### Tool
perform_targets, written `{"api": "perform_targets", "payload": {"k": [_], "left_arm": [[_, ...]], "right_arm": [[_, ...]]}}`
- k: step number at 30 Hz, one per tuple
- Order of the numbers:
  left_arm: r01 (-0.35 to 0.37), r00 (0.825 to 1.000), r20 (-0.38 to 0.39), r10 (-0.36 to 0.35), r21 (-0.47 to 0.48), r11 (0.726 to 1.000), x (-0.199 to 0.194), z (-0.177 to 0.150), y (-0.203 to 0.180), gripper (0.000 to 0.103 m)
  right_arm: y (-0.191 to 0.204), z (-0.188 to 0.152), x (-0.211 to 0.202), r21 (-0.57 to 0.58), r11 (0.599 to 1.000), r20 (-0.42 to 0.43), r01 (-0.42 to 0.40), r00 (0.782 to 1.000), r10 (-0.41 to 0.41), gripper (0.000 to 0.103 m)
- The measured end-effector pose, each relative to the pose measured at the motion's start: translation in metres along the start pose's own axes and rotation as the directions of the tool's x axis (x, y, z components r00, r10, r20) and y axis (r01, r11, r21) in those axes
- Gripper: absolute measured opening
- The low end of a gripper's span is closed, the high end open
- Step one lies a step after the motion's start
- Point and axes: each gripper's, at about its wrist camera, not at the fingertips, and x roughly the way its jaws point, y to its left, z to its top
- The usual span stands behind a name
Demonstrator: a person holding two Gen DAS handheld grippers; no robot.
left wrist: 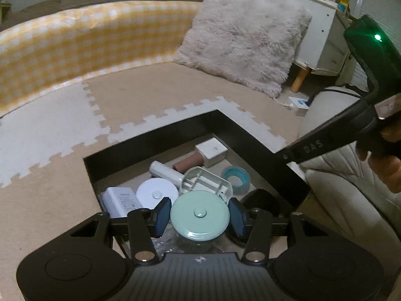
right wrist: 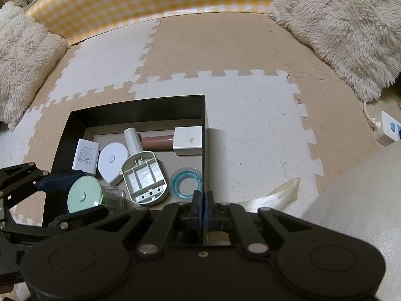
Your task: Organize rigid objects
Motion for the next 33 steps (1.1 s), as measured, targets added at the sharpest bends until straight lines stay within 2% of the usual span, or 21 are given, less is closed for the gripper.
{"api": "perform_targets", "payload": {"k": [1,3,9,11,23,33], "left_arm": [[-0.003,1.000,-0.009,0.003,0.001,1.000,0.000,0.001,0.000,0.055],[-0.006,1.000,-0.019,0.006,-0.001,1.000,0.000,0.002,0.000,0.072],[0.018,0.999,-0.041,-0.019,-0.003,1.000,0.001,0.003,-0.004,0.096],[0.016,0.999,-0.051,-0.016,-0.004,1.000,0.002,0.003,-0.006,0.101],[-0.028,0.999,-0.043,0.027,-0.019,0.999,-0.008,0.005,-0.007,0.103],[-0.074,0.997,0.018,0.076,-0.097,0.993,-0.048,0.010,0.000,0.103]], "right_arm": [[0.000,0.000,0.000,0.000,1.000,0.000,0.001,1.000,-0.001,0.003],[0.001,0.000,0.000,-0.001,1.000,0.000,0.001,1.000,-0.001,0.003],[0.001,0.000,0.000,-0.001,1.000,0.000,0.001,1.000,-0.001,0.003],[0.001,0.000,0.000,-0.001,1.000,0.000,0.001,1.000,-0.001,0.003],[0.002,-0.002,0.003,-0.009,1.000,-0.023,0.014,1.000,-0.014,0.004],[0.009,-0.006,-0.024,-0.012,0.999,0.045,0.032,0.999,-0.031,0.033]]}}
